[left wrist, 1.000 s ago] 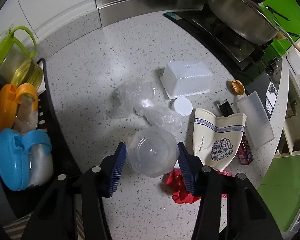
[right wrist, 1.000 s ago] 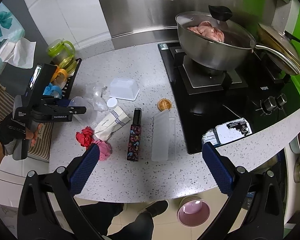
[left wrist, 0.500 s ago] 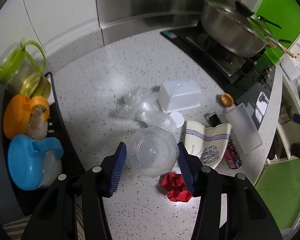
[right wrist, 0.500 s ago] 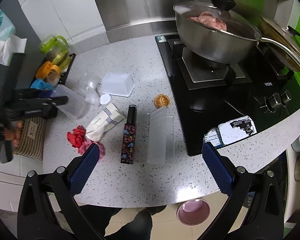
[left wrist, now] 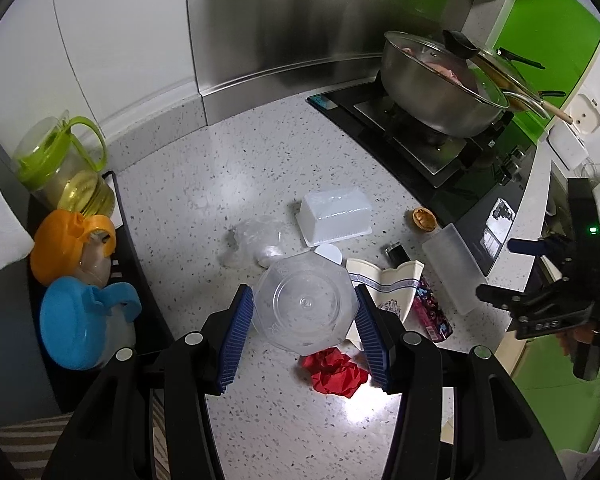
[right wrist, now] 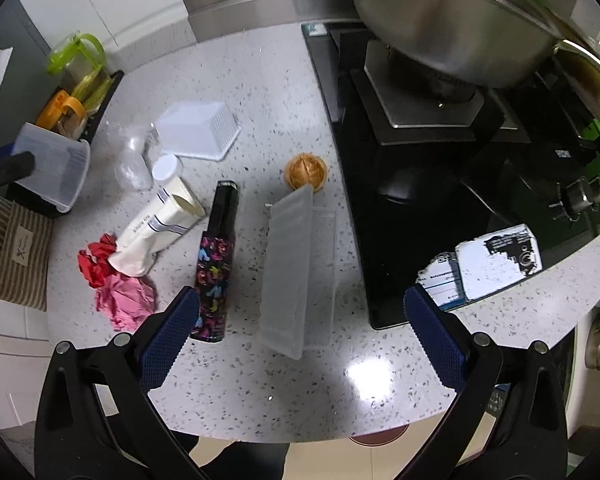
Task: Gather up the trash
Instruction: 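Lower the left tool and grasp the clear plastic cup while the right tool grasps the clear container, then carry the cup with the left tool and the container with the right tool to the pink wastebasket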
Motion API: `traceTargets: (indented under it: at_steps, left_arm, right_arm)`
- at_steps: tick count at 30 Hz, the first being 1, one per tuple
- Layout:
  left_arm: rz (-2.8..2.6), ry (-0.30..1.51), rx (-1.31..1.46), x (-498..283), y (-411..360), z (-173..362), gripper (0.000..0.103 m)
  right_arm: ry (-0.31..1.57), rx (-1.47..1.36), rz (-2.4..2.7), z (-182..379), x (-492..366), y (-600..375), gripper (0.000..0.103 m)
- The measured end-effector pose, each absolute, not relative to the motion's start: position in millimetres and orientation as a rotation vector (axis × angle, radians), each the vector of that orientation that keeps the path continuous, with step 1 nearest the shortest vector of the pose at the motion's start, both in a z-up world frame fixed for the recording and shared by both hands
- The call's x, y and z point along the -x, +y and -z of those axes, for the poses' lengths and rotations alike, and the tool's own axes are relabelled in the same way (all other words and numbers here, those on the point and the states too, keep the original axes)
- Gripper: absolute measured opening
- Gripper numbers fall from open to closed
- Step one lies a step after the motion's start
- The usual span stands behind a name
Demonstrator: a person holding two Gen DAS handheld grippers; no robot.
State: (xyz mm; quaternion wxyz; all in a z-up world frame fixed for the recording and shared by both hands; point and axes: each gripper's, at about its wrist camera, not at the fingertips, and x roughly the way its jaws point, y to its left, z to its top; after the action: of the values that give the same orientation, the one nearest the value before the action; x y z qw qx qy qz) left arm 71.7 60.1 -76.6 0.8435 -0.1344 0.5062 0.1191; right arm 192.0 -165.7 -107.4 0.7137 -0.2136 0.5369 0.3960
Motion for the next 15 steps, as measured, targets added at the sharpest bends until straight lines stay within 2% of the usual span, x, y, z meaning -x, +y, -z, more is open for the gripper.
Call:
traceTargets:
  at_steps: [1,2,4,6,7,9,11,15]
  left_arm:
    - [-0.253,1.07,0.287,-71,60,77,0.051]
    - [-0.255,1.071,0.288,-70,60,78,0.051]
    - [-0.256,1.074,0.295,-69,59,79,0.051]
    - [-0.255,1.077,0.3,-67,57,81,0.051]
    - [-0.255,1.079,0.301,-67,57,81,0.051]
    - [-0.253,1.082,0.3,-67,56,82,0.051]
    - [-0.249,1.082,0.299,-68,54,82,0.051]
    - [-0.237,1.08,0.295,-69,53,82,0.051]
  right_arm:
    - [1.196,0.475,-0.883,110,-193,-165,0.092]
    - [1.21,0.479,-0.891,114,-194,-163,0.079]
    - [1.233,0.484,-0.903,120,-196,-161,0.067]
    - [1.253,0.465,-0.925,123,-198,-160,0.049]
    - [1.257,0.46,-0.931,123,-198,-161,0.044]
    - [1.264,0.447,-0.953,123,-197,-161,0.024]
    - [1.261,0.442,-0.961,121,-196,-161,0.013]
    - [1.248,0.426,-0.974,115,-192,-161,0.007]
